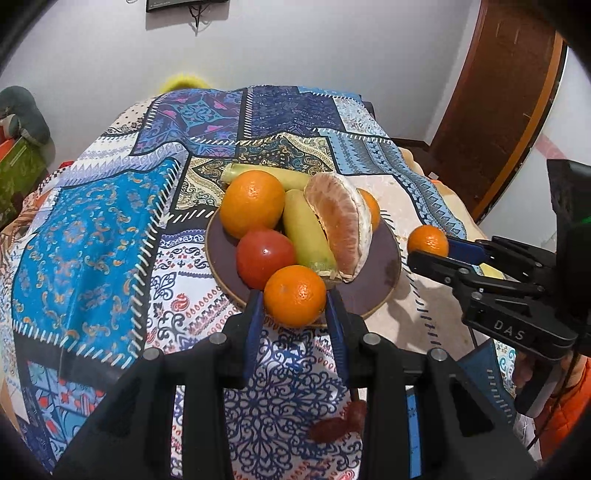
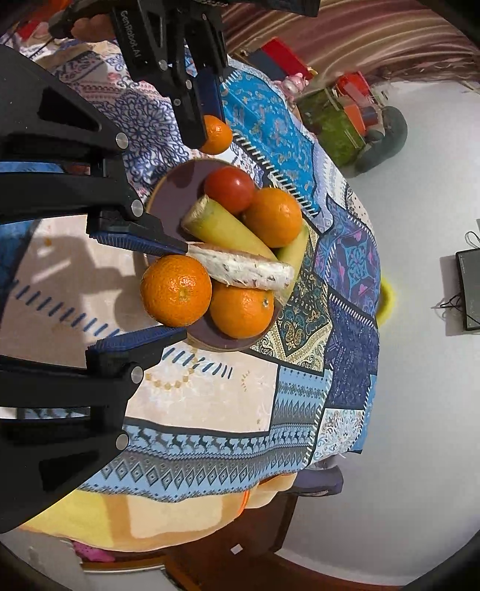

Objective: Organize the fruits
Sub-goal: 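Place the mandarin on the plate with the left tool while the right tool places its mandarin there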

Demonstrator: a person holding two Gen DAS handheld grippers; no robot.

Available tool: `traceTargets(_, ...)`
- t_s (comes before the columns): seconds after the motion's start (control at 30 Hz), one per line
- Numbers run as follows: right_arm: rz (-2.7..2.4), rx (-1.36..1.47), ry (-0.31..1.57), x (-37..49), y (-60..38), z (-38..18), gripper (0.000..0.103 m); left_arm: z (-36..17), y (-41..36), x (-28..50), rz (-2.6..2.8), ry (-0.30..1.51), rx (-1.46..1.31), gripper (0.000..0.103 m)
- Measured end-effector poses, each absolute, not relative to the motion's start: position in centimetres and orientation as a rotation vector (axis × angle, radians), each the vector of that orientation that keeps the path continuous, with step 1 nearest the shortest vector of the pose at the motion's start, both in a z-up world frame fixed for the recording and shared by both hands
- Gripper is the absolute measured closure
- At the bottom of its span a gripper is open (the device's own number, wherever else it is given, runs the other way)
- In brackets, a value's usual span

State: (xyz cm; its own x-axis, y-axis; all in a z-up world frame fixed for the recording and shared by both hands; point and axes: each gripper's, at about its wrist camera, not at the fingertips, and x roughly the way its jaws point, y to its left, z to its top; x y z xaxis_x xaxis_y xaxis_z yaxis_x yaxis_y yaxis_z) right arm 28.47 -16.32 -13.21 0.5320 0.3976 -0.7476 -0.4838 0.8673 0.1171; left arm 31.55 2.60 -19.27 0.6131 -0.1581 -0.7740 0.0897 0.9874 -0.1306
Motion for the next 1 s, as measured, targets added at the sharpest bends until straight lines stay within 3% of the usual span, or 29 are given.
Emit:
traceTargets(0.73,0.531,-0.107,0.891,30.3,-15.6,-15.7,0.068,-21.3,2.6,33.0,-0.152,0.925,-0.099,0.069)
traceTargets(0.87,0.535,-0.118,0.883,29.9,-15.5,-15.4,0.064,-21.1,2.9,32.7,-0.146,0.924,-0.112,0.059)
traceTargets(1.0,0.534,-0.134,0.855,29.2,-15.4,-14.7,0.059,-20.0,2.9,32.1,-0.132,0.899,-0.112,0.059)
